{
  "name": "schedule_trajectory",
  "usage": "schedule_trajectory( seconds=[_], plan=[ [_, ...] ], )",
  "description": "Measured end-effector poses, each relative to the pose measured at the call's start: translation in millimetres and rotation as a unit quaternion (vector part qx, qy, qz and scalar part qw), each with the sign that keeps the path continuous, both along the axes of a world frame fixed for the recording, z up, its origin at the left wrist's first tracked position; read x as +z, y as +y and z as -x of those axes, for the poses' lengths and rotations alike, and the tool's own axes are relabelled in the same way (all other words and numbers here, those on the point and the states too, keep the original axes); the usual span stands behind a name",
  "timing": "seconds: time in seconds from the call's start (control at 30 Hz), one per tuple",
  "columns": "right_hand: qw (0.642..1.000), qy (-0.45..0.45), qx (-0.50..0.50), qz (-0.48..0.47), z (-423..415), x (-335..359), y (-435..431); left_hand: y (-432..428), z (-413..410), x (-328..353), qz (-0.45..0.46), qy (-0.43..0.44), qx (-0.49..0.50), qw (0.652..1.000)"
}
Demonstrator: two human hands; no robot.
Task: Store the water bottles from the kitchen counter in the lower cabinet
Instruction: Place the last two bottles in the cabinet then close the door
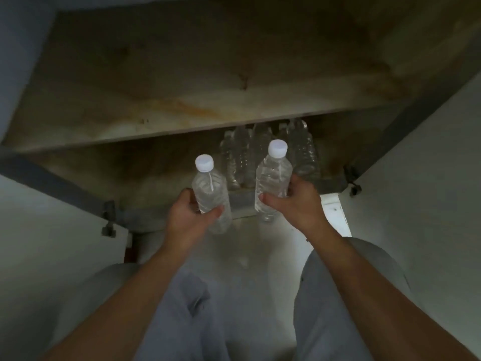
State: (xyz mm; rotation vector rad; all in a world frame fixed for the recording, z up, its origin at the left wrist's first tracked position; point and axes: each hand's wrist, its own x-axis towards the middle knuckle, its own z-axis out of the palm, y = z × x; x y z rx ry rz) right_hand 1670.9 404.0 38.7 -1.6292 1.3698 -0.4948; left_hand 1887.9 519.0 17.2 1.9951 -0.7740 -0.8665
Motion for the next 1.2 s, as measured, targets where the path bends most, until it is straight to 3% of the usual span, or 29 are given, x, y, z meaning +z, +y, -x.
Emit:
schedule_trajectory(
  seconds=[0.17,0.37,0.6,0.97,1.2],
  plan=[
    [0.999,0.013,0.001,0.029,7,-20,-26,-32,0,-18,0.048,-0.003,-0.01,0.999],
    [0.996,0.082,-0.01,-0.022,17,-19,-19,-30,4,-35,-0.003,0.065,-0.011,0.998],
    [0.991,0.129,0.026,0.014,18,-24,-40,-63,-8,-51,-0.021,0.08,-0.03,0.996],
    [0.986,0.14,0.087,0.007,-26,-58,-51,-80,-74,-93,-0.104,0.084,0.031,0.991],
    [0.991,0.113,0.075,-0.001,-50,-62,-43,-96,-94,-117,-0.08,0.096,0.074,0.989]
  ],
)
